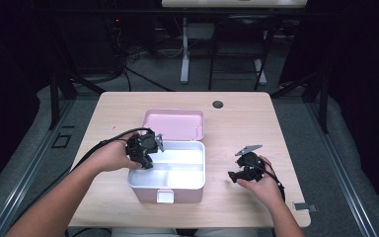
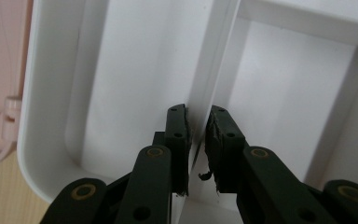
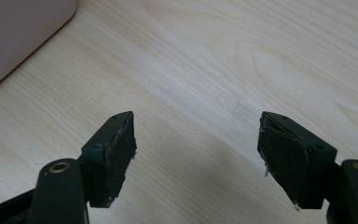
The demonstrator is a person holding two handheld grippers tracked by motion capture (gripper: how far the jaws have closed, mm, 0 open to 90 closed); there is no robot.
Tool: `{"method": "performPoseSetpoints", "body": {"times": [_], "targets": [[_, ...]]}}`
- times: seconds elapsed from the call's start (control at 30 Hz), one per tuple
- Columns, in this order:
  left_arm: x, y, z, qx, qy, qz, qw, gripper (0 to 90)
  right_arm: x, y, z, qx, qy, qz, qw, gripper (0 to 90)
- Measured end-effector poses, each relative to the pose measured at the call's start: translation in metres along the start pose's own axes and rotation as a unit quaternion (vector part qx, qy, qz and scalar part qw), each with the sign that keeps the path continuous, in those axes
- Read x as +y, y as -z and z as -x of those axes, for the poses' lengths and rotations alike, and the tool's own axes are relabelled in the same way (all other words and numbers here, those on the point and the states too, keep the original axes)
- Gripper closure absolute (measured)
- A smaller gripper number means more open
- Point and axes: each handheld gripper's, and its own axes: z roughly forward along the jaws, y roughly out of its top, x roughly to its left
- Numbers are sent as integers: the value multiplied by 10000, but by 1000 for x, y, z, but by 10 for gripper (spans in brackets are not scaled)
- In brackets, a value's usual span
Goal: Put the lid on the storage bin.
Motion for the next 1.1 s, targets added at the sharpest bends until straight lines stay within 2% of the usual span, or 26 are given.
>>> {"method": "performPoseSetpoints", "body": {"times": [0.2, 0.23, 0.27, 0.3, 0.37, 0.43, 0.47, 0.5, 0.57, 0.63, 0.67, 0.8, 0.83, 0.87, 0.9, 0.93, 0.97, 1.1], "targets": [[-10, 1, -2, -85, 233, 301, 9992, 788, 7, 4, 3, -32, -117, 94, 9999, 268], [-12, 1, -2, -86, 251, 371, 9990, 788, 9, 5, 3, -28, -133, 112, 9998, 268], [-17, 0, -2, -119, 327, 543, 9979, 787, 13, 7, 3, -26, -125, 135, 9998, 268], [-17, 0, -2, -119, 327, 543, 9979, 786, 15, 8, 3, 0, -138, 165, 9998, 268], [-24, -1, -4, -187, 525, 806, 9952, 783, 21, 10, 4, 97, -201, 229, 9995, 268], [-26, -1, -4, -212, 579, 870, 9943, 781, 28, 13, 4, 113, -212, 292, 9993, 268], [-28, -1, -4, -233, 629, 947, 9932, 781, 32, 14, 3, 129, -214, 333, 9991, 269], [-32, -2, -4, -250, 706, 1097, 9911, 782, 36, 16, 3, 125, -185, 360, 9991, 269], [-35, -2, -2, -199, 721, 1212, 9898, 781, 44, 19, 3, 141, -180, 473, 9986, 269], [-36, -2, -1, -185, 735, 1238, 9894, 780, 54, 23, 3, 180, -227, 647, 9975, 269], [-37, -2, 0, -128, 730, 1278, 9890, 780, 54, 23, 3, 180, -227, 647, 9975, 269], [-39, -3, 3, -37, 765, 1397, 9872, 773, 80, 24, 0, 232, -203, 831, 9961, 291], [-39, -3, 3, -37, 765, 1397, 9872, 773, 80, 24, 0, 232, -203, 831, 9961, 291], [-40, -3, 3, -39, 768, 1414, 9870, 773, 86, 24, 0, 254, -241, 838, 9959, 300], [-41, -4, 3, -43, 795, 1442, 9863, 771, 98, 21, 0, 408, -322, 881, 9948, 328], [-41, -4, 4, -22, 804, 1474, 9858, 771, 98, 21, 0, 408, -322, 881, 9948, 328], [-41, -4, 4, -17, 809, 1475, 9858, 770, 110, 20, 1, 459, -423, 963, 9934, 384], [-41, -4, 4, -10, 807, 1455, 9861, 768, 130, 14, 3, 428, -544, 1038, 9922, 413]]}}
